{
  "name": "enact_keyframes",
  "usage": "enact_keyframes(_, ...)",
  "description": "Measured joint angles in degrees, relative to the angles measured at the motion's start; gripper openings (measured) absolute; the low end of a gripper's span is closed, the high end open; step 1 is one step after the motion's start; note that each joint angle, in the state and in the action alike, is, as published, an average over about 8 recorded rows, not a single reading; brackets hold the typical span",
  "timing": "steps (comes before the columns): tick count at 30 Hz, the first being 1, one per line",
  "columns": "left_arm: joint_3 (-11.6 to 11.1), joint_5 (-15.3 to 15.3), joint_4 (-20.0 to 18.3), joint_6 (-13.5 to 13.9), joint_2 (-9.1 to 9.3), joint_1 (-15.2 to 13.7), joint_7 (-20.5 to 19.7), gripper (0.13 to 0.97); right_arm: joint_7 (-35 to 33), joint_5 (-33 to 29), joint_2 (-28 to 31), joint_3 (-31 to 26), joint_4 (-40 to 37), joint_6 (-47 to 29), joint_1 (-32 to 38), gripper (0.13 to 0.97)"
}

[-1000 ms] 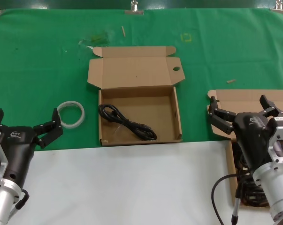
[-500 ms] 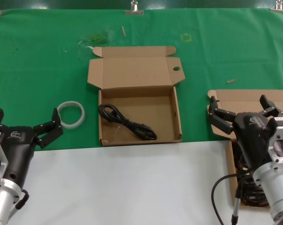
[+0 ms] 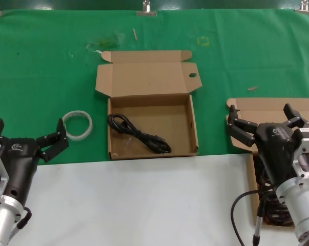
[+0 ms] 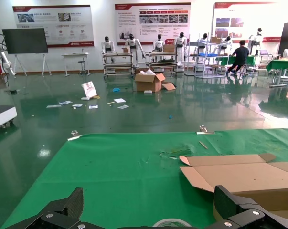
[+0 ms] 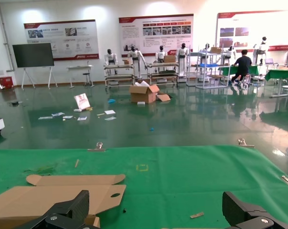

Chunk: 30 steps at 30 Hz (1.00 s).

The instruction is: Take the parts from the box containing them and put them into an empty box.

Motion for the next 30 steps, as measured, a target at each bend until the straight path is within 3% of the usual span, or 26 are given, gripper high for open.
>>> enact_keyframes(30, 0.0, 0.0, 0.0, 0.0, 0.00, 0.0, 0.0, 0.966, 0.0, 0.0, 0.0, 0.0, 0.0, 0.0, 0.0, 0.966)
